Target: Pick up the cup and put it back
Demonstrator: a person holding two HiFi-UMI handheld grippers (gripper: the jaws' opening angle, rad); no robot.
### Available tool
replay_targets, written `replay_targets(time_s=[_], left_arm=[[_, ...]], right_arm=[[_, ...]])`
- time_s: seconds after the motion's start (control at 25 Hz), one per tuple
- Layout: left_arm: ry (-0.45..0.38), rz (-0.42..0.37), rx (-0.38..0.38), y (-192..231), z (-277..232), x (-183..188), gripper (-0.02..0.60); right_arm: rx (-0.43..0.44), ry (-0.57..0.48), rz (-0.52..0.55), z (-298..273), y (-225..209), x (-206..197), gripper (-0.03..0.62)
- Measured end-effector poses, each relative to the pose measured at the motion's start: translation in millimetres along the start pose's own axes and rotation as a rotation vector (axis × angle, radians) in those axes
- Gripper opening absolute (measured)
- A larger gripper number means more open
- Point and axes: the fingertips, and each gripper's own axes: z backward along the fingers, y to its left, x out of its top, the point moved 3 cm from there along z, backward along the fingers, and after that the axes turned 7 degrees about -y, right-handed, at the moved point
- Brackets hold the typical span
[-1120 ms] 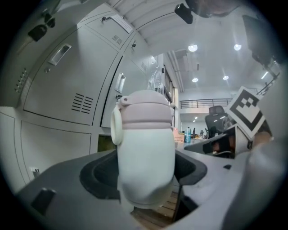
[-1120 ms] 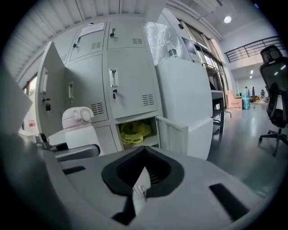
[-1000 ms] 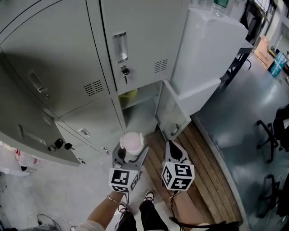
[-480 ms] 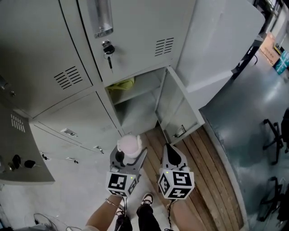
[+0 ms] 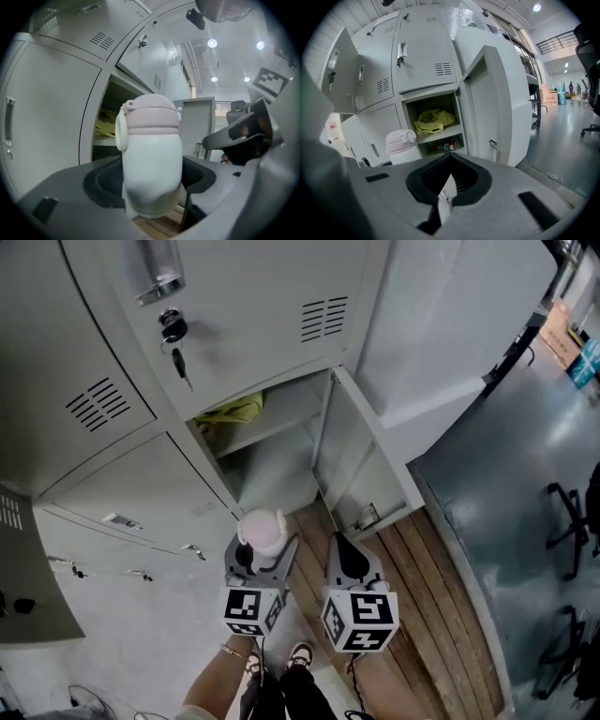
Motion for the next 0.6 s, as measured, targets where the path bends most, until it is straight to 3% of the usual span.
replay_targets(time_s=[0.44,0.6], left_arm=[[-0.009,-0.011,-0.009,36,-60,-43,0.344],[-0.001,0.019,-0.010,50,-85,-64,0.344]], right_arm=[[-0.014,-0.022,-0.033,-57,-4,-21,-0.008],[-0.011,-0.048,-0.034,-87,-6,-31,-0.008]])
